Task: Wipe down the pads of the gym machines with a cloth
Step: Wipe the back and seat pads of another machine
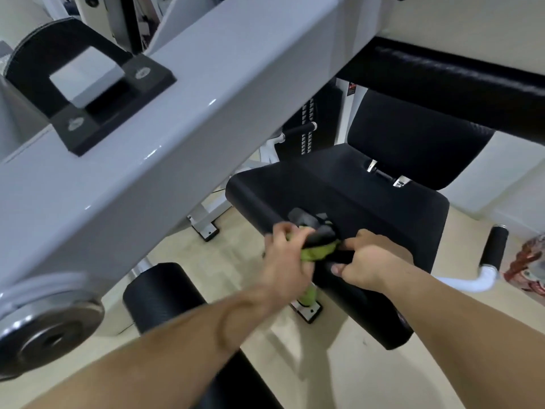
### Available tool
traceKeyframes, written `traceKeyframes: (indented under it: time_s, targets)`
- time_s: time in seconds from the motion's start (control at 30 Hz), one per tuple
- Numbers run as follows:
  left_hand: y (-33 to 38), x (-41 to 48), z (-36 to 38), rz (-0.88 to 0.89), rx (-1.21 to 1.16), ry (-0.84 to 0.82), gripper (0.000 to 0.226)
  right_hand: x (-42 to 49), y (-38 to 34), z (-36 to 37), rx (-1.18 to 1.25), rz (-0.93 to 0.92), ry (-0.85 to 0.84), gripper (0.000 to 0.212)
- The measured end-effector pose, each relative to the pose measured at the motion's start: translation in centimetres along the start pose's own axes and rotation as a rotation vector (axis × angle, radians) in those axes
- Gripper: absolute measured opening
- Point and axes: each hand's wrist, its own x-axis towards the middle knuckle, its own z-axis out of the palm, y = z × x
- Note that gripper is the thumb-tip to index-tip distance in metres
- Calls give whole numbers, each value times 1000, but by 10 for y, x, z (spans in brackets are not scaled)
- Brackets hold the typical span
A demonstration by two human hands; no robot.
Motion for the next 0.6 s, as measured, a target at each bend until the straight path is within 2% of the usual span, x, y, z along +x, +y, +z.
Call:
traceKeyframes:
  time_s: [0.07,0.17,0.23,0.37,0.4,0.5,0.6]
  targets:
    - [-15,34,-15,-102,32,23,58,1,5,7,-21,-26,20,59]
    - [-6,58,-16,-433,-29,158,54,3,12,15,-24,-54,44,59]
    - [16,44,1,-475,-29,167,58,3,22,19,59,-71,60,56]
    - [54,-11,33,-384,-78,196,59,-11,50,24,798,-29,9,53]
    - [65,-29,42,-361,-95,166,58,-22,56,28,873,-22,53,51]
    - [112,-91,70,-223,-153,36,55,-65,74,46,894,57,285,50]
    - [137,-149,97,-318,-326,-240,50,-115,96,54,984,221,286,51]
